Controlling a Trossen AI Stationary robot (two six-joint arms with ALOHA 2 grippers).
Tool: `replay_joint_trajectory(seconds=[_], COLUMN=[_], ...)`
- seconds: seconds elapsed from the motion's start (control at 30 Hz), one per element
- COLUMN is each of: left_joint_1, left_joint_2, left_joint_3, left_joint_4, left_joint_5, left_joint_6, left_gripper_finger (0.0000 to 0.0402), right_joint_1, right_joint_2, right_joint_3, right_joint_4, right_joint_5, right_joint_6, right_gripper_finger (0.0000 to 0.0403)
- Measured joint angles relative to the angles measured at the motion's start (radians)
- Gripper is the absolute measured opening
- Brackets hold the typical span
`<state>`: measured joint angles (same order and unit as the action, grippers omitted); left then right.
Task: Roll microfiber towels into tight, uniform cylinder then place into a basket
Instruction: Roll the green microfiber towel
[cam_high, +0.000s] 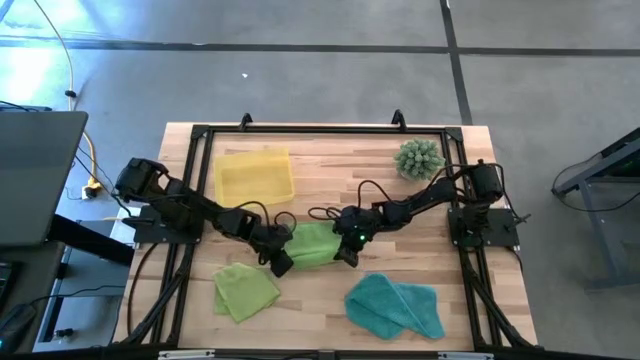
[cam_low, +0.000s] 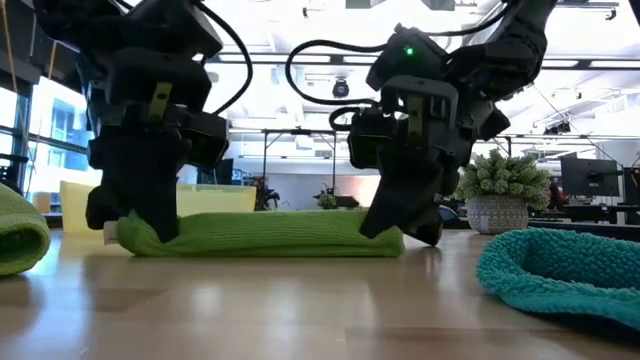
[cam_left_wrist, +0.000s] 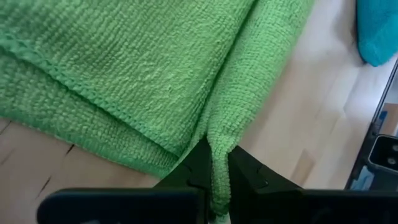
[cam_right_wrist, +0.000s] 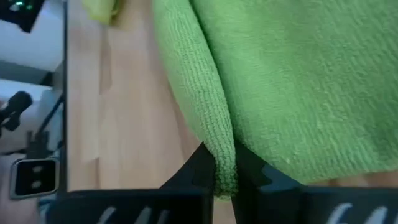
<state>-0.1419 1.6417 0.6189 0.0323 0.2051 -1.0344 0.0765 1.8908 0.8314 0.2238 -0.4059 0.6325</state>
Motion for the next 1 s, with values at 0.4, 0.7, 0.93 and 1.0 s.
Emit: replay_joint_trajectory(seconds=[0.4, 0.7, 0.93, 1.0], left_joint_1=[0.005, 0.004, 0.004, 0.004], left_joint_2=[0.027, 0.027, 0.027, 0.027], left_joint_3=[0.001, 0.000, -0.002, -0.002], left_joint_4=[0.016, 0.015, 0.024, 0.030], left_joint_5=[0.019, 0.039, 0.039, 0.039], left_joint_6=[-0.036, -0.074, -0.081, -0.081], left_gripper_finger=[0.0016, 0.0016, 0.0016, 0.0016], right_joint_1=[-0.011, 0.034, 0.224, 0.251], right_joint_2=[-0.043, -0.227, -0.235, -0.207], right_joint_3=[-0.006, -0.006, -0.004, -0.004], right_joint_4=[-0.060, -0.204, -0.105, -0.091], right_joint_5=[-0.030, 0.002, 0.312, 0.420], right_joint_6=[-0.237, -0.620, -1.020, -1.066], right_gripper_finger=[0.0090, 0.0123, 0.0123, 0.0123])
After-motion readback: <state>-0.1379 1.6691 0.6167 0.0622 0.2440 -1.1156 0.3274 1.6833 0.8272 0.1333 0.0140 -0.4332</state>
